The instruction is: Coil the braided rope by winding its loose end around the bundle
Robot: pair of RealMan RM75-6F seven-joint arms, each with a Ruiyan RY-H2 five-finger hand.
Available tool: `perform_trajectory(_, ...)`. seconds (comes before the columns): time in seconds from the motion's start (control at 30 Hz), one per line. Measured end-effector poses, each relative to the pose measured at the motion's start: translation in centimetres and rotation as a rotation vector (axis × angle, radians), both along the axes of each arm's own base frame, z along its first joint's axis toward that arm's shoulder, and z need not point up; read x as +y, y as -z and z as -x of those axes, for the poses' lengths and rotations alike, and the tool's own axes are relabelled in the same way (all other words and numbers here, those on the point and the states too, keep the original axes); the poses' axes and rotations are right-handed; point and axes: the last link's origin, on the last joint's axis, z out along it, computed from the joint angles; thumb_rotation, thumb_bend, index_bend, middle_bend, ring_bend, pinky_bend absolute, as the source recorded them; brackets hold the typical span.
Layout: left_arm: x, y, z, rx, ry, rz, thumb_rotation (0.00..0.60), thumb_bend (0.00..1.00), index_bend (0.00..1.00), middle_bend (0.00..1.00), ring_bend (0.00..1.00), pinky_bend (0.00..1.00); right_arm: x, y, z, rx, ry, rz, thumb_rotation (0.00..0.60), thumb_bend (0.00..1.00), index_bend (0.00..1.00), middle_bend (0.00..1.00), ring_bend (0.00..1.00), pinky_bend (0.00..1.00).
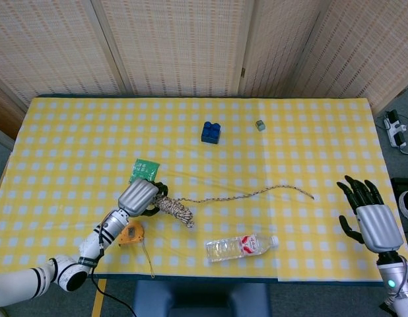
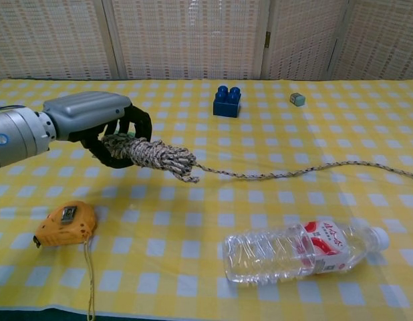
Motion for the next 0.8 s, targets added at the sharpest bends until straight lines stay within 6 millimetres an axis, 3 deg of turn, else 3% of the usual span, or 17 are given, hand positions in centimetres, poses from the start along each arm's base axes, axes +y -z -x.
perform_trajectory(0.33,-0.6,-0.3,0.3,-0.043,-0.058,-0.018,0.600,0.60,0.68,0.67,0.60,0.61,-4.5,3.7,-1.8,-0.004,-0.013,-0.138,0.600,0.46,0.39,0.18,0.15,0.05)
perform_trajectory(0.8,-1.4,-0.3,0.0,-0.064,-0.088,-0.011,0.600,0.60,0.68,0.67,0.60,0.61,-11.9,10.2,-1.9,0.035,0.059,-0.224,0.600,0.46,0.40,0.20,0.15,0.05)
